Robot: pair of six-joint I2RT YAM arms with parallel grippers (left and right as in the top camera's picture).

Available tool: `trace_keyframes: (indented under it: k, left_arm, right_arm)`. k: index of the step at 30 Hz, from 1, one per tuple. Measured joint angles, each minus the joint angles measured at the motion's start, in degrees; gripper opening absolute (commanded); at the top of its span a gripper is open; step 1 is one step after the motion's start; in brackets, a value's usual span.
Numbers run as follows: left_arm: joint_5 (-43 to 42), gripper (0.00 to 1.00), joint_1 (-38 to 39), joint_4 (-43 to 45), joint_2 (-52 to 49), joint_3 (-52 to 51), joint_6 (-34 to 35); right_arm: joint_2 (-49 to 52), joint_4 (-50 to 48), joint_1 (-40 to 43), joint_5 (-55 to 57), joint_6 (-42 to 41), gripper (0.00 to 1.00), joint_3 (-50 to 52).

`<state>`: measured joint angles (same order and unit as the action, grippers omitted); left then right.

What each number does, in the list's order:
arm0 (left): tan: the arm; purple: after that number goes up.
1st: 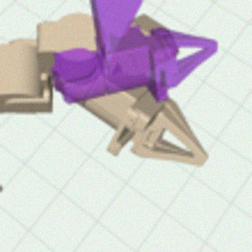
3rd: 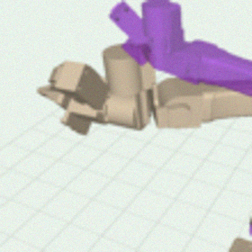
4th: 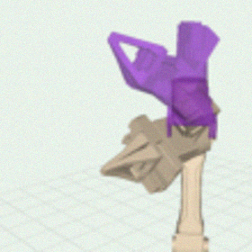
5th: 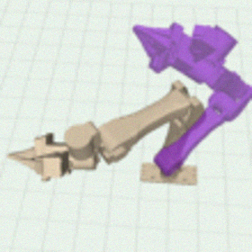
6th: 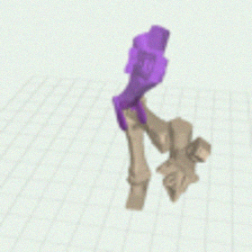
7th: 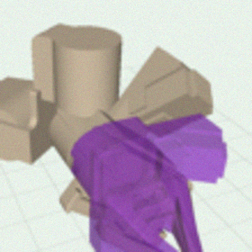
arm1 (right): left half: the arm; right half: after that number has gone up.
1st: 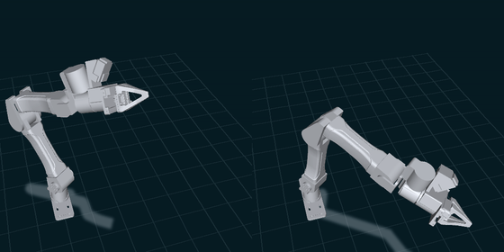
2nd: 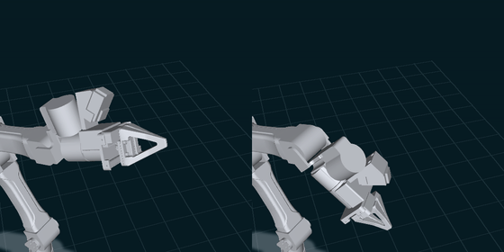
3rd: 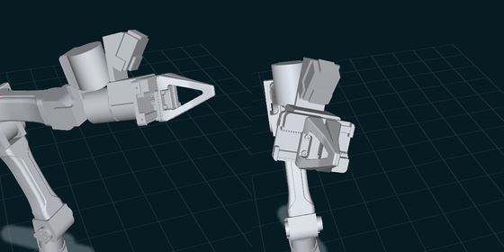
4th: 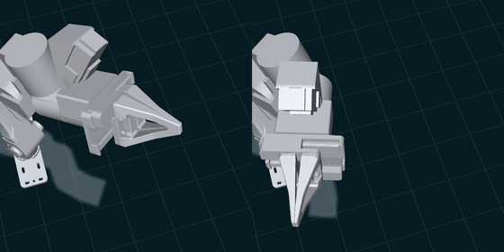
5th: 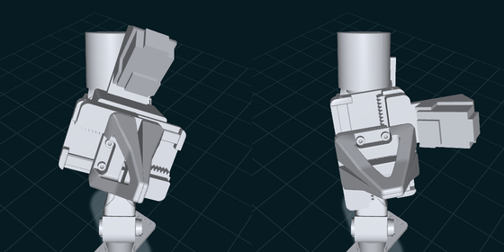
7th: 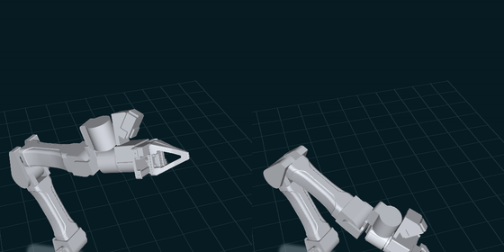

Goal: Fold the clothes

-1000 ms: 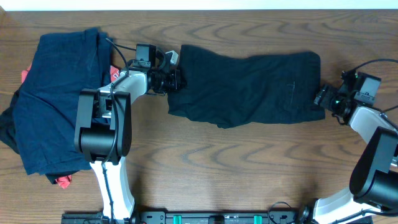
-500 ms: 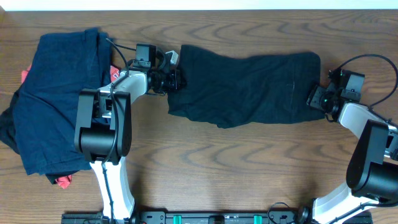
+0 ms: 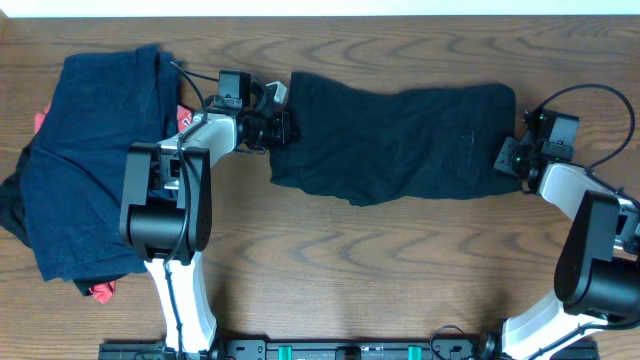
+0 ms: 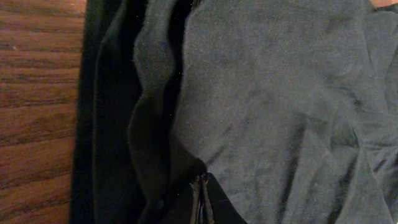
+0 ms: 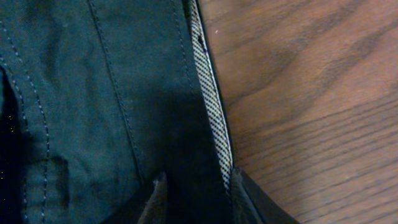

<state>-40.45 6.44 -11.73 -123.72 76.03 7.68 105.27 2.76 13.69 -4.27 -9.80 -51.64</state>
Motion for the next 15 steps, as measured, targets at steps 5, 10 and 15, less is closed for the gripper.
trace_keyframes:
  k: [5,10,15]
  left_arm:
    - [0.1,0.05,0.0,-0.1,0.0,0.1,0.0]
    - [0.1,0.06,0.0,-0.2,0.0,0.1,0.0]
    - [0.1,0.06,0.0,-0.2,0.0,0.1,0.0]
  right_arm:
    - [0.0,0.0,-0.8,1.9,-1.6,0.01,0.0]
    - [0.0,0.2,-0.8,2.5,-2.2,0.01,-0.1]
    - [0.0,0.3,-0.7,2.4,-2.5,0.01,-0.1]
